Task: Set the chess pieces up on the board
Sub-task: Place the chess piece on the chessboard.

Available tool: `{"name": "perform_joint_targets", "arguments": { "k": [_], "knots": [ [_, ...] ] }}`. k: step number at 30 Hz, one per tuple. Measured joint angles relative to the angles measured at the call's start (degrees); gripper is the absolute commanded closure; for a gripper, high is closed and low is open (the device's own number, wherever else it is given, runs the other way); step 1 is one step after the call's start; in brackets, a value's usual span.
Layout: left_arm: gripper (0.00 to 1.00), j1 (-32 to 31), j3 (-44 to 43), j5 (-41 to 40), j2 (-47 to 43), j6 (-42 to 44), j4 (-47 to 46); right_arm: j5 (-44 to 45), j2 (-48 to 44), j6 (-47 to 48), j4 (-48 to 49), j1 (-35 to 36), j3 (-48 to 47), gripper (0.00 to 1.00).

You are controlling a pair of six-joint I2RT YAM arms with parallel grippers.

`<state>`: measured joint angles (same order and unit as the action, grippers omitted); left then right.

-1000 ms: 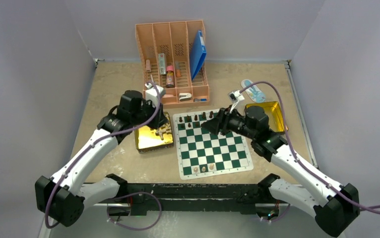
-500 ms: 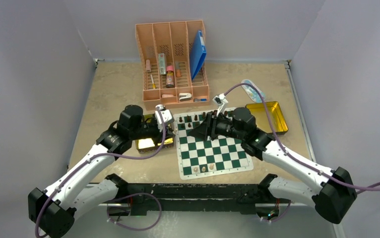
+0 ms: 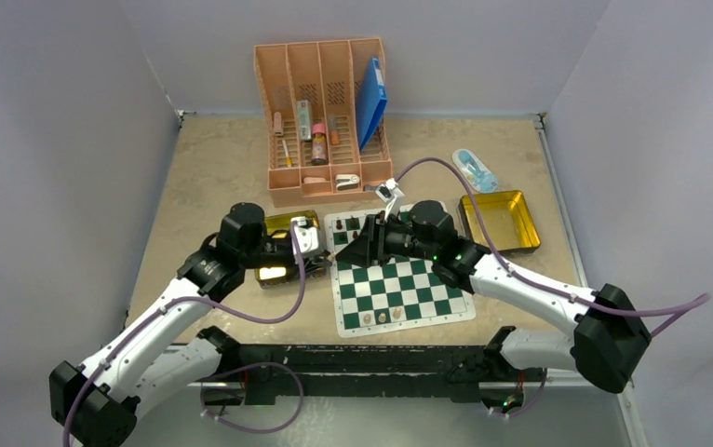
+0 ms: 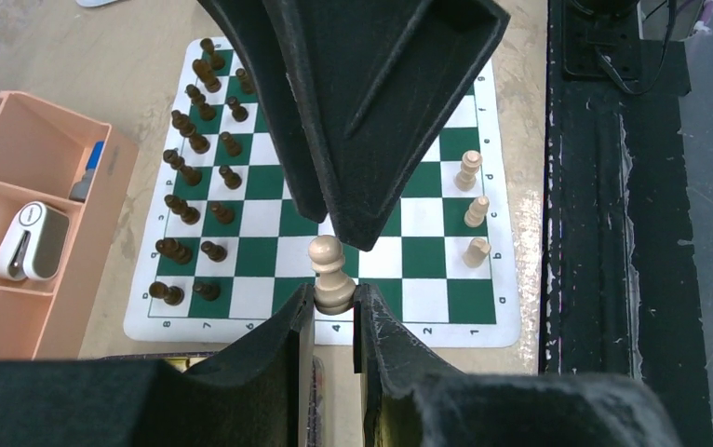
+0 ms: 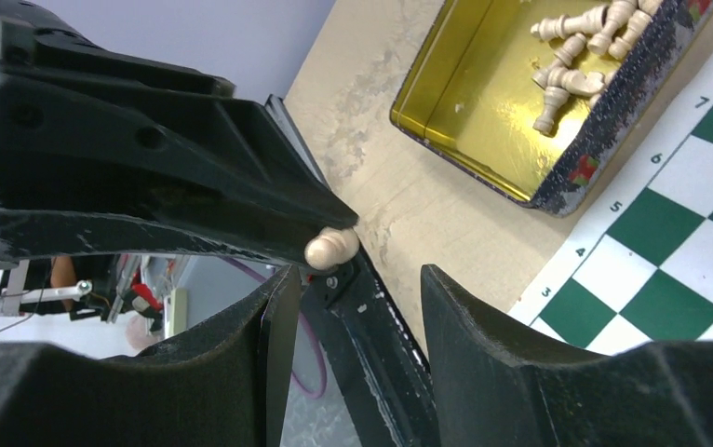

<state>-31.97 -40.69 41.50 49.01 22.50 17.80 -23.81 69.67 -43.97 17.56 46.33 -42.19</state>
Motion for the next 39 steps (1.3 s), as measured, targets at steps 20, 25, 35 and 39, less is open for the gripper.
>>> {"name": "perform_joint_targets", "arguments": {
  "k": [20,25,35,39],
  "knots": [
    [1.0,0.0,0.0,1.7,2.8,1.4,1.0,-0.4,4.0,0.2,0.7,1.9,-2.9,0.78],
    [0.99,0.0,0.0,1.8,2.8,1.8,1.1,-0.2,4.1,0.6,0.3,2.2,-2.9,0.9],
    [0.44,0.0,0.0,0.9,1.7,0.7,1.7,10.6,-1.0,0.9,-5.6,2.7,-2.0,0.94],
    [0.38,0.0,-0.6,0.1,1.7,-2.0,2.7,21.8,-6.9,0.7,-10.9,2.7,-0.6,1.0]
  ]
}}
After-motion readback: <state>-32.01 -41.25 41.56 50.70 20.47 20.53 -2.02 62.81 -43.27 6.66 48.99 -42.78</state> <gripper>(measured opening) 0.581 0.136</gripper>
